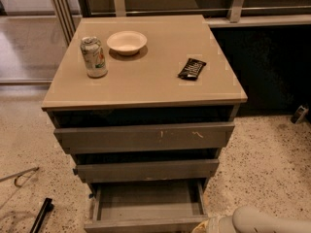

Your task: Close bottom drawer

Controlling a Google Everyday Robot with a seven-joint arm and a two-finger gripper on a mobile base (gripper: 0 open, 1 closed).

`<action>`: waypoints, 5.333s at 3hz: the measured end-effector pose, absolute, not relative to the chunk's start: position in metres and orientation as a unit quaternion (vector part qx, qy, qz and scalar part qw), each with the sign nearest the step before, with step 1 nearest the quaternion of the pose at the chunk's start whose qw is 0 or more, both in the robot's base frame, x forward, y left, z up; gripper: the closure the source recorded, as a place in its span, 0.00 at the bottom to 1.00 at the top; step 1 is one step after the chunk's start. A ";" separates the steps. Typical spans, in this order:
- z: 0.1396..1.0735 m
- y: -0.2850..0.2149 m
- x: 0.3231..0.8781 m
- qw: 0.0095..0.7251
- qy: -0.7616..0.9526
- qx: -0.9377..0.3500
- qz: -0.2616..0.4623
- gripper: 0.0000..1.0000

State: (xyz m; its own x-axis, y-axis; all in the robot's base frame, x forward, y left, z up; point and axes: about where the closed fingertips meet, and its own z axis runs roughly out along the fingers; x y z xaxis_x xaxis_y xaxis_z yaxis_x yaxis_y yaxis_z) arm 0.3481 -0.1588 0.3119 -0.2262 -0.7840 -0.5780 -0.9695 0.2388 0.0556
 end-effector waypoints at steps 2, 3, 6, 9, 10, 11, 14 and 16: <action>0.261 -0.163 0.353 0.230 0.748 -0.600 0.167 1.00; 0.237 -0.160 0.358 0.232 0.745 -0.603 0.164 1.00; 0.175 -0.139 0.387 0.280 0.721 -0.610 0.172 1.00; 0.165 -0.124 0.419 0.332 0.697 -0.617 0.152 1.00; 0.161 -0.123 0.448 0.335 0.695 -0.622 0.135 1.00; 0.158 -0.122 0.466 0.335 0.694 -0.624 0.128 1.00; 0.158 -0.110 0.558 0.343 0.695 -0.624 0.102 1.00; 0.163 -0.105 0.577 0.339 0.692 -0.629 0.097 1.00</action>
Offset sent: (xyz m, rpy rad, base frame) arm 0.0098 -0.0084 -0.0770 -0.0900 -0.1068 0.0170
